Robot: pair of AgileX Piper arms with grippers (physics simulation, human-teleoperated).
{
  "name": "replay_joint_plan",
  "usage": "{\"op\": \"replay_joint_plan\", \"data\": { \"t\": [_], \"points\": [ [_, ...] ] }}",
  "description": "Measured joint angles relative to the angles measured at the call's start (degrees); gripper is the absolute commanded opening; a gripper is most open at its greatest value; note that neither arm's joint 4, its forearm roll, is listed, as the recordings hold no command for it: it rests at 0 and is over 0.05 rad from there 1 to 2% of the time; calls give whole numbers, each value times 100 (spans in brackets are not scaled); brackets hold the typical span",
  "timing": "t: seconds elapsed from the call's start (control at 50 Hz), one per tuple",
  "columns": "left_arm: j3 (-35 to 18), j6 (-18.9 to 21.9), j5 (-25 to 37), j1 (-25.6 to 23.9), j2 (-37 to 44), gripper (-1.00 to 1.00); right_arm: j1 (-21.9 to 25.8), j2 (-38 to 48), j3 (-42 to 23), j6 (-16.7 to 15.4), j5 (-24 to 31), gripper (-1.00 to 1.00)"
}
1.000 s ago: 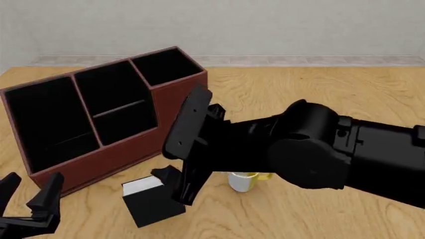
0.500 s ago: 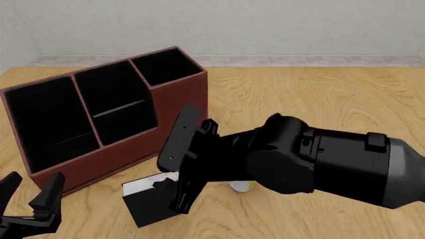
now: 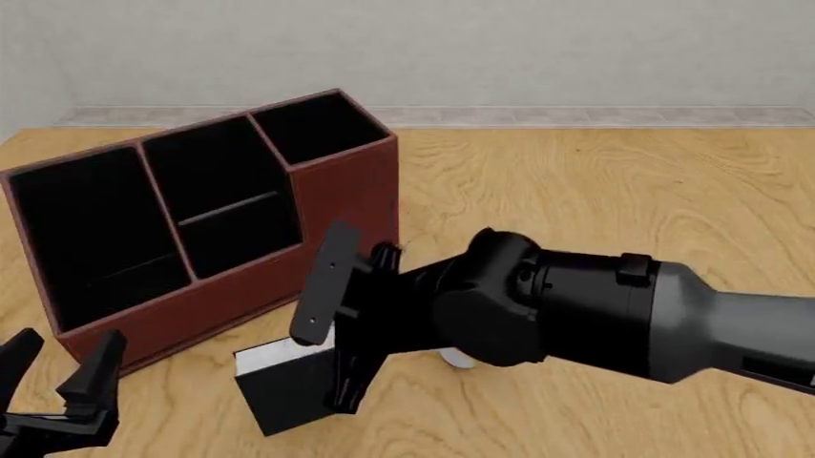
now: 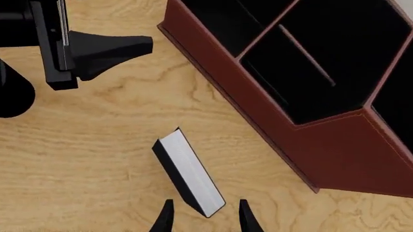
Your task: Pick up the book and place it in the right compartment of the caddy.
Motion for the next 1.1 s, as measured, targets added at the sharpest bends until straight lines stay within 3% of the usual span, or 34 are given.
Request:
{"op": "replay_joint_plan", "data": {
  "t": [0.78, 1.1],
  "points": [
    [0, -1, -38, 30, 61, 100, 48, 714, -6, -64, -84, 100],
    [0, 9, -76, 16, 120, 100, -157, 967, -29, -271, -70, 100]
  ]
}}
